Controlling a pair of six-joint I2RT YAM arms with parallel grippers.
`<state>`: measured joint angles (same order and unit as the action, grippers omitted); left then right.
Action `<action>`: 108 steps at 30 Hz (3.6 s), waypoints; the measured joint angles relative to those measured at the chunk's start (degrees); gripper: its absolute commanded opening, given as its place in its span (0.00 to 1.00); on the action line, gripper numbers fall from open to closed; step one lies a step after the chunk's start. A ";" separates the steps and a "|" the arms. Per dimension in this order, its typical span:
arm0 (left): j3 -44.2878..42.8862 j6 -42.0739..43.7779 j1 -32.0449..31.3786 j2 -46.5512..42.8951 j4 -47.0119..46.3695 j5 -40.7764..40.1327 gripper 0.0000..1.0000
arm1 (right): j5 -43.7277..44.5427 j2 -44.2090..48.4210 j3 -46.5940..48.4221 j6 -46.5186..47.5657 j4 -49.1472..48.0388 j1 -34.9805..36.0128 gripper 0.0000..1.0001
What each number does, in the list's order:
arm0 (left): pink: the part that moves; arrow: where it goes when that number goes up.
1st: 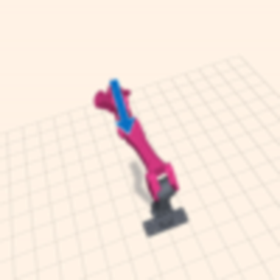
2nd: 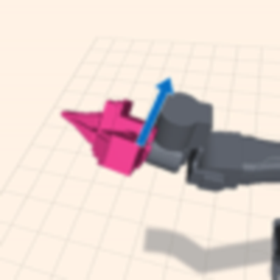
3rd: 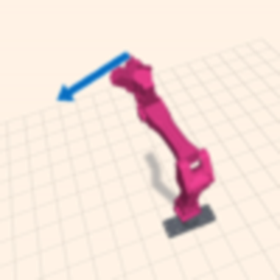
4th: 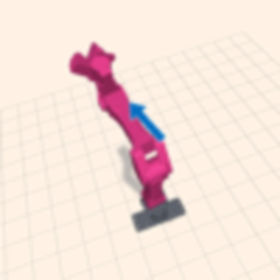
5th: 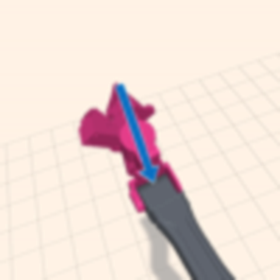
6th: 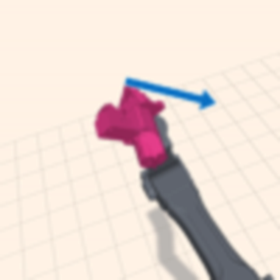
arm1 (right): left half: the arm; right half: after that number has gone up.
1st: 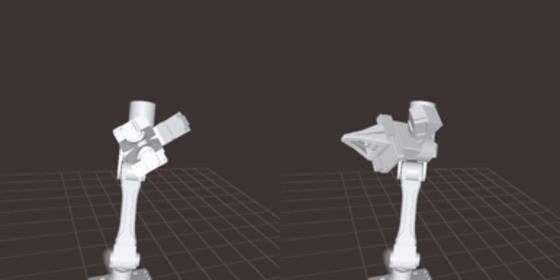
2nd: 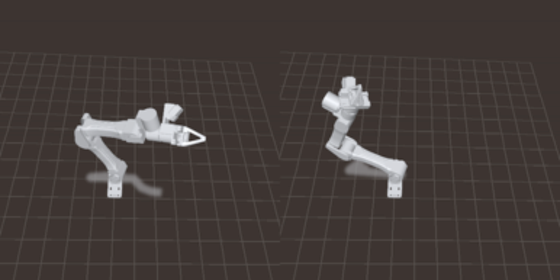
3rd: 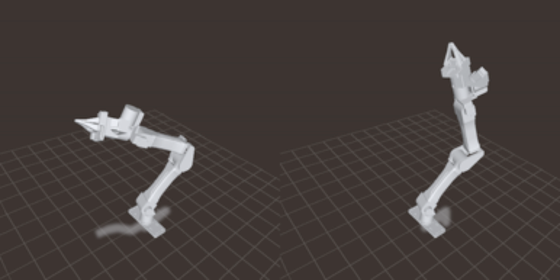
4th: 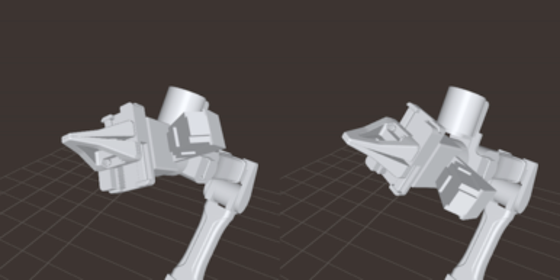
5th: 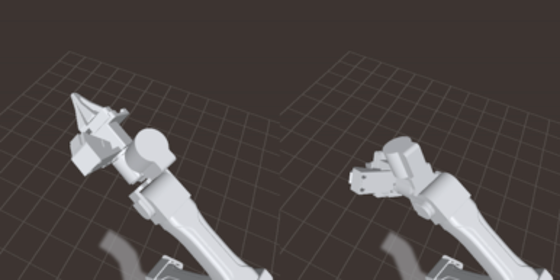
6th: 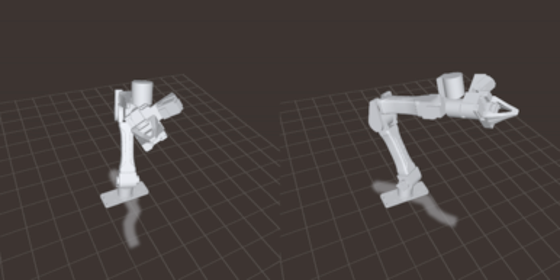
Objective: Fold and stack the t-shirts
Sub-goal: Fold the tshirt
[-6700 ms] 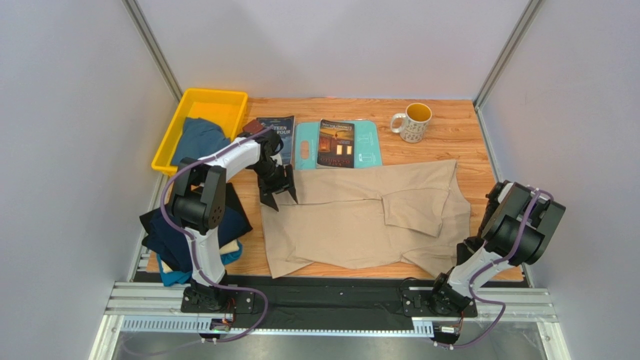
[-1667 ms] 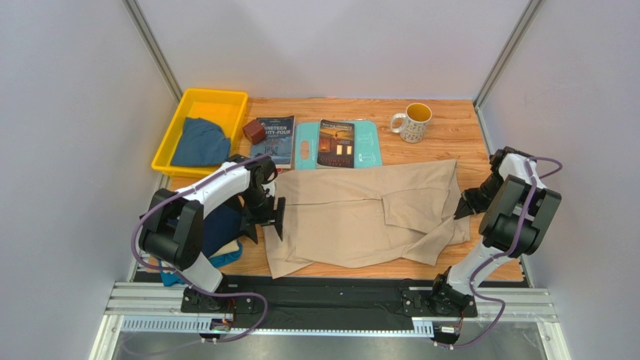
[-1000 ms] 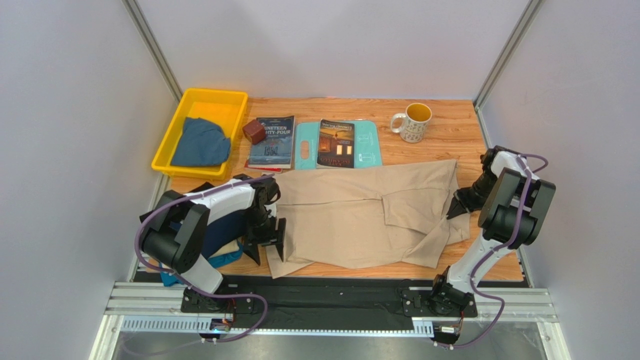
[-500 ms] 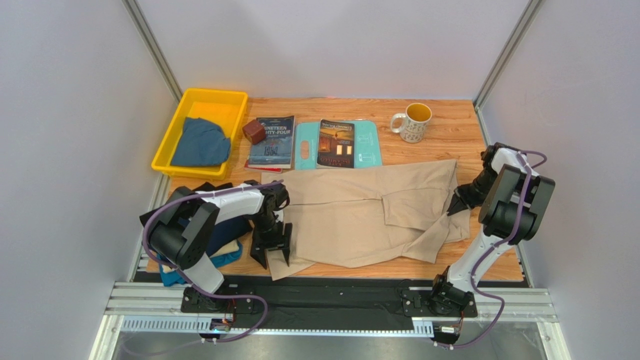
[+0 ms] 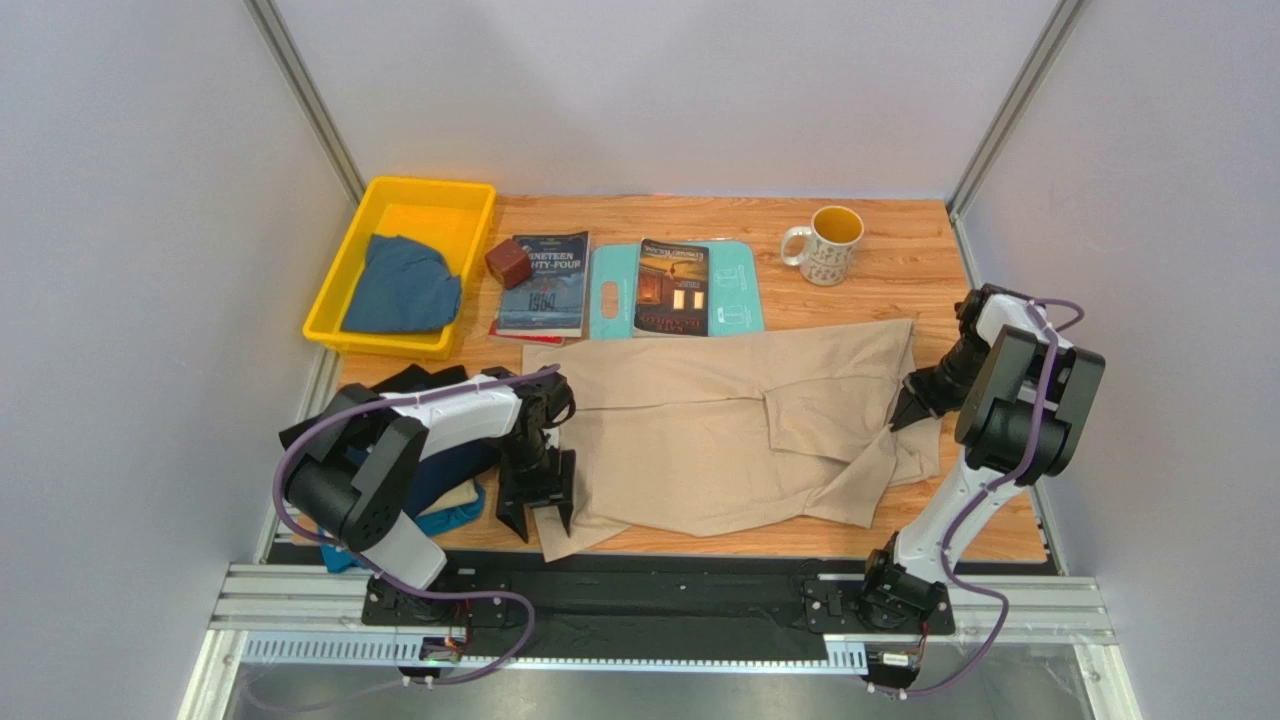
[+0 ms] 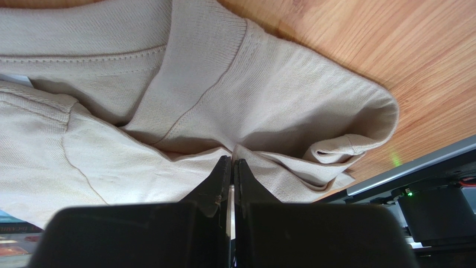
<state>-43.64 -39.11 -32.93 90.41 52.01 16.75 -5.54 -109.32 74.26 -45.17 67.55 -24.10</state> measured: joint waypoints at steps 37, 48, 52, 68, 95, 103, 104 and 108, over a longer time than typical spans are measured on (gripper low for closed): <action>-2.91 1.95 -2.64 7.02 1.49 3.52 0.00 | -1.01 -2.99 0.79 1.14 0.02 0.04 0.00; -12.92 3.48 -2.71 7.48 5.57 -4.55 0.00 | -1.07 -2.99 3.74 1.75 1.11 0.04 0.00; -18.51 3.65 -2.56 6.14 9.35 -9.01 0.00 | -1.09 -2.99 5.88 2.75 2.23 0.04 0.00; -22.80 4.37 6.29 -0.72 17.35 -14.97 0.00 | -1.27 0.31 6.51 9.35 7.89 0.04 0.00; -24.81 5.95 8.59 -15.30 19.37 -21.53 0.00 | -10.16 20.85 1.01 10.01 6.69 2.12 0.00; -16.35 5.84 8.59 -20.72 20.04 -21.14 0.00 | -10.08 30.34 -6.29 10.03 5.81 2.12 0.00; -16.15 5.86 8.59 -20.83 20.26 -21.29 0.00 | -9.81 31.28 -7.06 10.01 5.73 2.12 0.00; -16.31 5.86 8.59 -20.33 20.24 -23.06 0.00 | -8.96 32.50 -7.87 9.84 4.09 2.12 0.00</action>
<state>-59.94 -33.26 -24.34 70.08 72.25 -6.31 -14.50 -76.82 66.39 -35.33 71.64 -21.98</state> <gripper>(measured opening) 0.006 0.008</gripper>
